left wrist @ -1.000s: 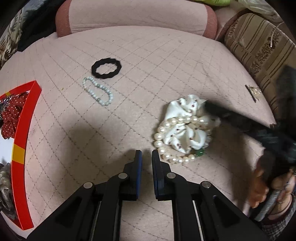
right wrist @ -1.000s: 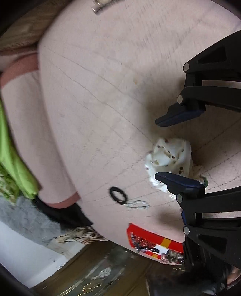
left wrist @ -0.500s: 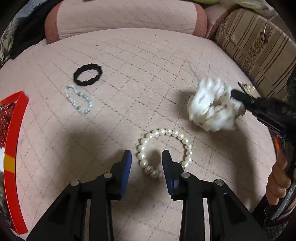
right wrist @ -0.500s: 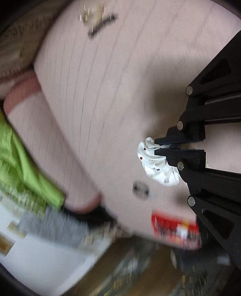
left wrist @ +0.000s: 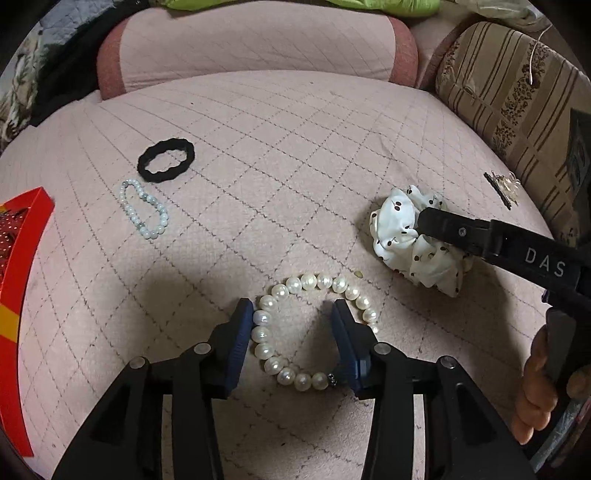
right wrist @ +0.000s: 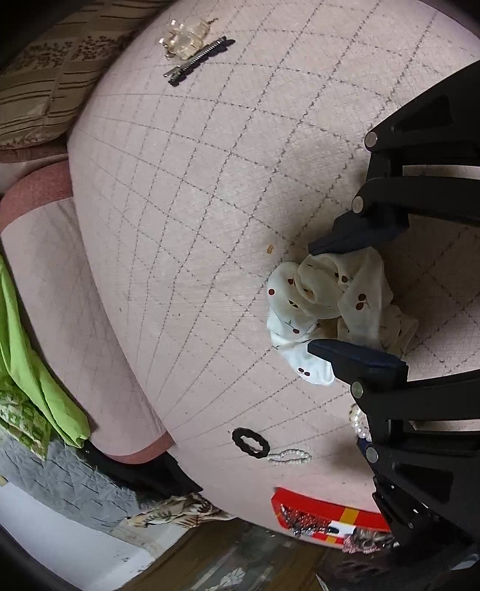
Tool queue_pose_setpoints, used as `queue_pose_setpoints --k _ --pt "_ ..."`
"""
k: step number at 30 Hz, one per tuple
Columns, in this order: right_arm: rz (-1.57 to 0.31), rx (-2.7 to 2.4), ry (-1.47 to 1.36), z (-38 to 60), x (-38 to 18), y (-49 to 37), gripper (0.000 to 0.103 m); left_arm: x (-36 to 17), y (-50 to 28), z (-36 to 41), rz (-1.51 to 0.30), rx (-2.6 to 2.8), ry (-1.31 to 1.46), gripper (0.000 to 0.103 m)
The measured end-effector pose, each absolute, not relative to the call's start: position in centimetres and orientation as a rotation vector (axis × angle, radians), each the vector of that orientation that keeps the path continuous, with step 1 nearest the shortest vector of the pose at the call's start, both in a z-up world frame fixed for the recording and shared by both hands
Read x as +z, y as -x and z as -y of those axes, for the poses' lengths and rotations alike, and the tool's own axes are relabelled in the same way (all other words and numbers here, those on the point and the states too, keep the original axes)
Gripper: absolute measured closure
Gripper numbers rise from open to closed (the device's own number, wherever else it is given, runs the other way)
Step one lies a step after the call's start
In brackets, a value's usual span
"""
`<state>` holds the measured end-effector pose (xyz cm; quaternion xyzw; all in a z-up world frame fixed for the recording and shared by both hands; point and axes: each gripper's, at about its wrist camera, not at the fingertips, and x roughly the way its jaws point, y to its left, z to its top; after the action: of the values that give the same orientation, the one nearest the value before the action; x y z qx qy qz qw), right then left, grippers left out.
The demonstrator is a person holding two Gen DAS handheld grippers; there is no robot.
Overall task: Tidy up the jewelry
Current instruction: 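Grasp the white pearl bracelet with the left tool while right tool holds scrunchie, then carry pearl bracelet and white scrunchie into the tray and open both tools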
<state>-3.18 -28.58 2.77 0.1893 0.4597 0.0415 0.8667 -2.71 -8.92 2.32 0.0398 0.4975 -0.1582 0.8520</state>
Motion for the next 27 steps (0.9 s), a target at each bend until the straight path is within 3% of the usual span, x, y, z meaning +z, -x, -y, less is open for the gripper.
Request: queue_pose_setpoints --k 2,3,4,5,6,9,27 --pt "-0.962 0.087 -0.388 28.4 2.8 3.3 0.053 2.4 3.0 9.3 -1.049 -0.306 -0.104 0.064" --pt "-0.962 0.082 -0.383 28.2 2.7 3.3 0.058 2.5 3.0 9.4 -1.055 -0.299 -0.112 0.068" --pt "-0.959 0.074 -0.373 28.1 2.7 3.4 0.064 2.7 3.1 9.6 -1.061 -0.300 -0.116 0.082" --pt "-0.961 0.069 -0.363 27.9 2.7 3.4 0.077 2.8 3.1 9.6 -1.070 -0.305 -0.119 0.093" --pt "-0.966 0.064 -0.352 27.7 2.6 3.4 0.085 3.0 3.1 9.6 -1.085 -0.312 -0.116 0.094" --pt "-0.959 0.046 -0.366 28.0 2.6 3.8 0.092 4.0 3.0 8.6 -1.108 -0.334 -0.052 0.094" --pt "-0.841 0.055 -0.298 25.4 5.9 7.6 0.093 11.2 8.4 4.6 -0.962 -0.318 -0.006 0.094"
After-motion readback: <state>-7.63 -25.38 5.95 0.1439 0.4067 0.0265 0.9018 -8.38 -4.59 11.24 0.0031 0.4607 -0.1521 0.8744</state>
